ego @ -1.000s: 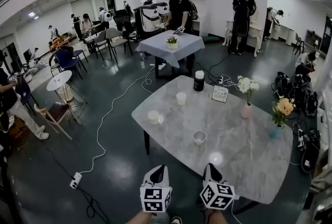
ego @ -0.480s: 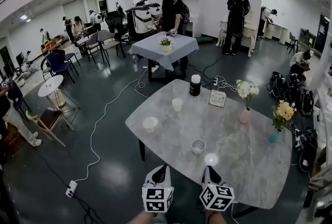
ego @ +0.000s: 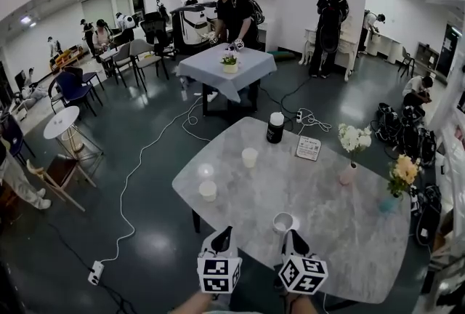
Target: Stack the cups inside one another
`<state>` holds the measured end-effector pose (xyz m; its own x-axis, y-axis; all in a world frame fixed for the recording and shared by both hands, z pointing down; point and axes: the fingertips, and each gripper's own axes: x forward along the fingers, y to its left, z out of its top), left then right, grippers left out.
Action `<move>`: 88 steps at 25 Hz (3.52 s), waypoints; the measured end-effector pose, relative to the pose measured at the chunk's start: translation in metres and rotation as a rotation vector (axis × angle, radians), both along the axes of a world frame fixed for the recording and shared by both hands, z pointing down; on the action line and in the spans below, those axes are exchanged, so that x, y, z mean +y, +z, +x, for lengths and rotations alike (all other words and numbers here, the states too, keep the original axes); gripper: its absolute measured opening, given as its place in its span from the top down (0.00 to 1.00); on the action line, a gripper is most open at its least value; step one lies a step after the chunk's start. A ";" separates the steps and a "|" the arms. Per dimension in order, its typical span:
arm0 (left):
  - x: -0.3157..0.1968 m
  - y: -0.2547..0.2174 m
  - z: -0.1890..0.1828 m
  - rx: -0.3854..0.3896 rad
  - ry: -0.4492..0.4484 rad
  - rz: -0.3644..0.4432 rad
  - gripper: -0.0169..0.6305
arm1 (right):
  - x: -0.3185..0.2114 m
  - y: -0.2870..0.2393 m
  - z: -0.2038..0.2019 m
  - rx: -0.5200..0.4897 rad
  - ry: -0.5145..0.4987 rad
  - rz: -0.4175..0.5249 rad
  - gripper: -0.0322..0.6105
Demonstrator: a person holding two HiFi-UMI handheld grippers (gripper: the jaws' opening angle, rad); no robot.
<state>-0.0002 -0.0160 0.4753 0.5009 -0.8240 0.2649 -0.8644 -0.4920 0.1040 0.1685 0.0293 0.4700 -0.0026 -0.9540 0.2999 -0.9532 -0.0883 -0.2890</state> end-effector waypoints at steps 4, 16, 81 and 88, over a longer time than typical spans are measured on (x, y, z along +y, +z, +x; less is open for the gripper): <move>-0.021 -0.003 -0.001 -0.003 0.018 0.000 0.98 | -0.020 -0.003 -0.001 0.002 0.017 -0.003 0.94; -0.099 -0.004 0.006 0.004 0.082 -0.009 0.98 | -0.091 -0.010 -0.007 0.017 0.049 -0.006 0.94; -0.248 0.036 -0.066 0.012 -0.093 -0.155 0.98 | -0.313 0.060 -0.044 0.027 -0.056 -0.119 0.93; -0.269 0.046 -0.079 0.010 -0.113 -0.175 0.98 | -0.343 0.088 -0.041 0.023 -0.033 -0.141 0.87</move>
